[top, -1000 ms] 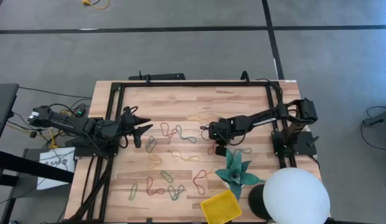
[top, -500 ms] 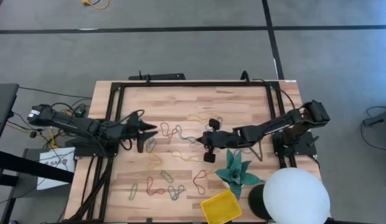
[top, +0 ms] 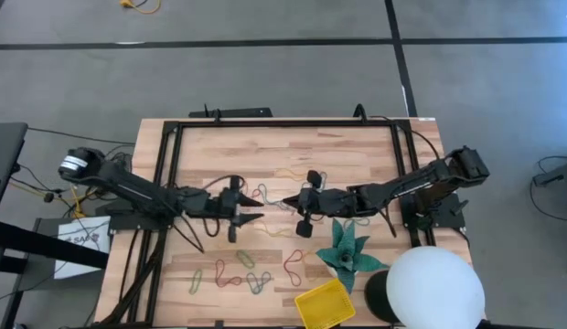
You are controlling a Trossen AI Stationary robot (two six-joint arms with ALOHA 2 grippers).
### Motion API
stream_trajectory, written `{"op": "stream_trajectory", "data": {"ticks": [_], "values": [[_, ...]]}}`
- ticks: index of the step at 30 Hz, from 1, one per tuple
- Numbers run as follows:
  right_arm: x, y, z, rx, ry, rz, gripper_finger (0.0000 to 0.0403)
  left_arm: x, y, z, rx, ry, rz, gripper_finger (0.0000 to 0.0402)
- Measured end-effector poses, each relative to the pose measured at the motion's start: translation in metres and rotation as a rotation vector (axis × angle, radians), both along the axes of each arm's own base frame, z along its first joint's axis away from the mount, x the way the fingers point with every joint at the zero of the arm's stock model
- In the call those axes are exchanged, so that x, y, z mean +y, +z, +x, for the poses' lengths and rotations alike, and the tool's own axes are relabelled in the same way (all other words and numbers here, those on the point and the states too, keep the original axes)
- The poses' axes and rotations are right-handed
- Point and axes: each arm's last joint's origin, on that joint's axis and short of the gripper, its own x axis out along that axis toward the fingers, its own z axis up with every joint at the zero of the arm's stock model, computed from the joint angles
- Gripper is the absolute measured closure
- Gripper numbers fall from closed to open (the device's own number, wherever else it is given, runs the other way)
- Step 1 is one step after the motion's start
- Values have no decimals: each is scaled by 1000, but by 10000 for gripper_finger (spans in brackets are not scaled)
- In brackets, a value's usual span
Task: Pick and place items into bin
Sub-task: Put the red rubber band into the yellow bin
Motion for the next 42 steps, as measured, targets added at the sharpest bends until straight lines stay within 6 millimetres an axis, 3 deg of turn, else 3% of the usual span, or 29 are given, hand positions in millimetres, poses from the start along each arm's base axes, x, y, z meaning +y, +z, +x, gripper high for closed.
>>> {"op": "stream_trajectory", "data": {"ticks": [8, 16, 20, 26, 35, 39, 42], "values": [[0, 0, 0, 2, 0, 0, 403, 3, -8, 40, 50, 44, 3, 223], [0, 0, 0, 3, 0, -1, 403, 12, -3, 59, 54, 164, 10, 204], [0, 0, 0, 3, -3, -1, 403, 14, -6, 59, 78, 179, -10, 251], [0, 0, 0, 3, 2, 1, 393, 12, -8, 59, 97, 125, 0, 387], [14, 1, -4, 5, 46, -16, 328, -1, -10, 56, 121, 53, 2, 401], [16, 14, -15, -8, -78, -105, 311, -21, -4, 52, 86, -108, -23, 401], [10, 26, -26, -6, -212, -187, 308, -38, 12, 46, 21, -246, -50, 401]]}}
